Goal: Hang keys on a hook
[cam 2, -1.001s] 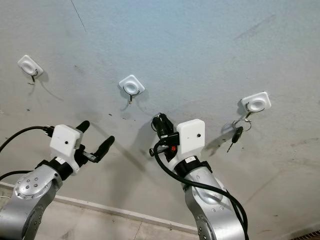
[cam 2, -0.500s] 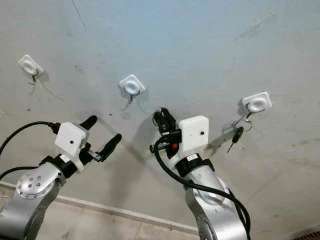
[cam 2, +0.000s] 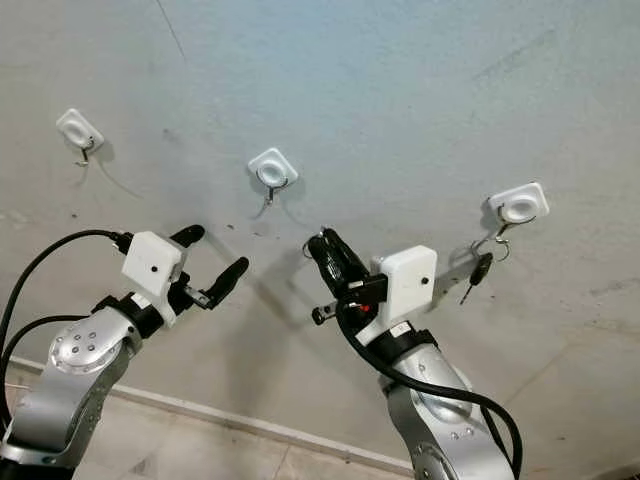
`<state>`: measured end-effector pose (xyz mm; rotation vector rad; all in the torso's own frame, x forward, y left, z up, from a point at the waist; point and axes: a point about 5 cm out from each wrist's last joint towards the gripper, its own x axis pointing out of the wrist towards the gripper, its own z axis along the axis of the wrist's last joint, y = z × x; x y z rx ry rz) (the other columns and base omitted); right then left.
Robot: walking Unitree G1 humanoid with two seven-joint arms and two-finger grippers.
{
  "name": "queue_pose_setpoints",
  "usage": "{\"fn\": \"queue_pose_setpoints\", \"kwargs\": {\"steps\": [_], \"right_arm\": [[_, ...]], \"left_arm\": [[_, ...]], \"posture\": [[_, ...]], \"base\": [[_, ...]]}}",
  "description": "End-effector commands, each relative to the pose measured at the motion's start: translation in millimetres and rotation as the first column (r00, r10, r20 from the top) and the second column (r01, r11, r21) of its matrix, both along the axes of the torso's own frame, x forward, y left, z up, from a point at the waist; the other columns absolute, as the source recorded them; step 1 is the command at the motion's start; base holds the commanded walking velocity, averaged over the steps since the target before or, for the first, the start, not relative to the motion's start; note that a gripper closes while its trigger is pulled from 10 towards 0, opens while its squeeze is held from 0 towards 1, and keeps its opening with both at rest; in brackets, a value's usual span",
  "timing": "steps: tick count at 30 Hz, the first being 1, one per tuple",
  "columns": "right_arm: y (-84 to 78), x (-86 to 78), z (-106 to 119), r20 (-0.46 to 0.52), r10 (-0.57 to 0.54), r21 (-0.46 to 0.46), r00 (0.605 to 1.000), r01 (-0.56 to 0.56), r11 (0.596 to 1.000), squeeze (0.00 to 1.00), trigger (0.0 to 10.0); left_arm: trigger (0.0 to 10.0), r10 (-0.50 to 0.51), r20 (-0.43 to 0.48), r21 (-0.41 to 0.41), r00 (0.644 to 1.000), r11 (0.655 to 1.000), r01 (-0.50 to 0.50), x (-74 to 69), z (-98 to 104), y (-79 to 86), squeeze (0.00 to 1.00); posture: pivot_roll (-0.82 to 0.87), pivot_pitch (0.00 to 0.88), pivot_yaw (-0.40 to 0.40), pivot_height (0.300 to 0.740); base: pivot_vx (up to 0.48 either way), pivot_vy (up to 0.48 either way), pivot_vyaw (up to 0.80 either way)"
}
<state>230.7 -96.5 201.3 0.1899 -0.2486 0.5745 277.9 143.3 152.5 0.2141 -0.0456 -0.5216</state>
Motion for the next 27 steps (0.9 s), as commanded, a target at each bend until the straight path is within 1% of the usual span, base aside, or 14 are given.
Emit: {"fn": "queue_pose_setpoints", "kwargs": {"steps": [1, 3, 5, 7, 9, 15, 20, 23, 27], "right_arm": [[3.5, 2.9, 6.5, 0.041, 0.008, -0.002, 0.999, -0.008, 1.000, 0.00, 10.0], [5.3, 4.3, 8.9, 0.054, 0.016, -0.003, 0.998, -0.016, 1.000, 0.00, 10.0], [9.9, 10.2, 16.3, 0.096, 0.035, -0.007, 0.995, -0.034, 0.999, 0.00, 10.0], [10.7, 11.3, 17.9, 0.105, 0.039, -0.011, 0.994, -0.038, 0.999, 0.00, 10.0], [12.4, 12.1, 22.9, 0.116, 0.054, 0.004, 0.992, -0.054, 0.999, 0.00, 10.0], [15.7, 9.9, 26.3, 0.113, 0.102, 0.024, 0.988, -0.105, 0.994, 0.00, 10.0], [24.3, 6.5, 27.2, 0.100, 0.182, 0.039, 0.978, -0.187, 0.982, 0.00, 10.0], [25.1, 7.2, 28.0, 0.102, 0.181, 0.041, 0.978, -0.186, 0.982, 0.00, 10.0], [32.3, 13.4, 37.9, 0.126, 0.182, 0.062, 0.975, -0.191, 0.980, 0.00, 10.0]], "left_arm": [[10.0, -0.004, 0.067, 0.002, 0.998, 1.000, 0.004, 5.8, 12.6, -2.6, 0.00], [10.0, -0.006, 0.070, 0.002, 0.998, 1.000, 0.006, 6.5, 12.8, -3.2, 0.00], [10.0, -0.008, 0.078, -0.002, 0.997, 1.000, 0.008, 8.6, 13.2, -5.1, 0.00], [10.0, -0.008, 0.080, -0.003, 0.997, 1.000, 0.008, 9.1, 13.2, -5.3, 0.00], [10.0, -0.007, 0.084, -0.005, 0.996, 1.000, 0.007, 9.4, 13.1, -5.3, 0.00], [10.0, -0.005, 0.086, -0.008, 0.996, 1.000, 0.006, 10.6, 12.3, -5.4, 0.00], [10.0, -0.012, 0.085, -0.007, 0.996, 1.000, 0.013, 11.1, 11.5, -6.5, 0.00], [10.0, -0.014, 0.086, -0.007, 0.996, 1.000, 0.014, 11.4, 11.5, -7.2, 0.00], [10.0, -0.022, 0.084, -0.009, 0.996, 1.000, 0.023, 11.8, 11.2, -10.0, 0.00]], "posture": [[0.18, 0.000, 0.011, 0.740], [0.19, 0.000, 0.011, 0.740], [0.19, 0.000, 0.006, 0.740], [0.19, 0.000, 0.005, 0.740], [0.19, 0.000, 0.004, 0.740], [0.19, 0.000, 0.002, 0.740], [0.19, 0.000, 0.005, 0.740], [0.19, 0.000, 0.005, 0.740], [0.19, 0.000, 0.005, 0.740]], "base": [[0.000, 0.000, 0.00], [0.000, 0.000, 0.00], [0.000, 0.000, 0.00], [0.000, 0.000, 0.00], [0.000, 0.000, 0.00], [0.000, 0.000, 0.00], [0.000, 0.000, 0.00], [0.000, 0.000, 0.00], [0.000, 0.000, 0.00]]}}
